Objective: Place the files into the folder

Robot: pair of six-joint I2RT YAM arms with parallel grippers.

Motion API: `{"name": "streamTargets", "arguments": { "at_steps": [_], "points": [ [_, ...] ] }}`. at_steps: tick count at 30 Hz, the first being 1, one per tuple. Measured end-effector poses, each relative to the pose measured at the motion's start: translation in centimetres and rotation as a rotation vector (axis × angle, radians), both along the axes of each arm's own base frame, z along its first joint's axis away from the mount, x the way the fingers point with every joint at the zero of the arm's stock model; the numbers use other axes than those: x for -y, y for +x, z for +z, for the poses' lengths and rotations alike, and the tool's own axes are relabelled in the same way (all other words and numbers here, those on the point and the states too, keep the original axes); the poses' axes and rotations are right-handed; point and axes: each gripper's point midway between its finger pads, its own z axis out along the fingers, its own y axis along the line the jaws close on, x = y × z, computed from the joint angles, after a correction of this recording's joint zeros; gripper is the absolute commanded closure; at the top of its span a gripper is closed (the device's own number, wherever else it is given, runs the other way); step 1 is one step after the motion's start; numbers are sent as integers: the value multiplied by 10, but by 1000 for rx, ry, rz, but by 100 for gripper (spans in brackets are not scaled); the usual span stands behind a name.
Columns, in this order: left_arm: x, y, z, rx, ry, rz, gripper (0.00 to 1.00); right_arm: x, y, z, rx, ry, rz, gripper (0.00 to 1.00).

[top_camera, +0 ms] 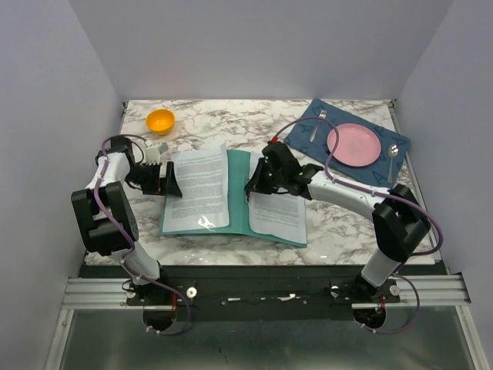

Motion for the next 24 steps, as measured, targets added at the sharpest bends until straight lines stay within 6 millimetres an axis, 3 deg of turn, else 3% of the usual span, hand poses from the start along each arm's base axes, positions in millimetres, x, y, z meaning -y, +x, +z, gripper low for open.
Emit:
{"name": "streamTargets", "arguments": {
  "at_steps": [12,24],
  "points": [
    [12,-3,19,17,-90,15,1,-3,1,-2,1,11,3,99],
    [15,-7,28,3,-108,46,8,-2,-1,-49,-62,-71,29,99]
  ]
}}
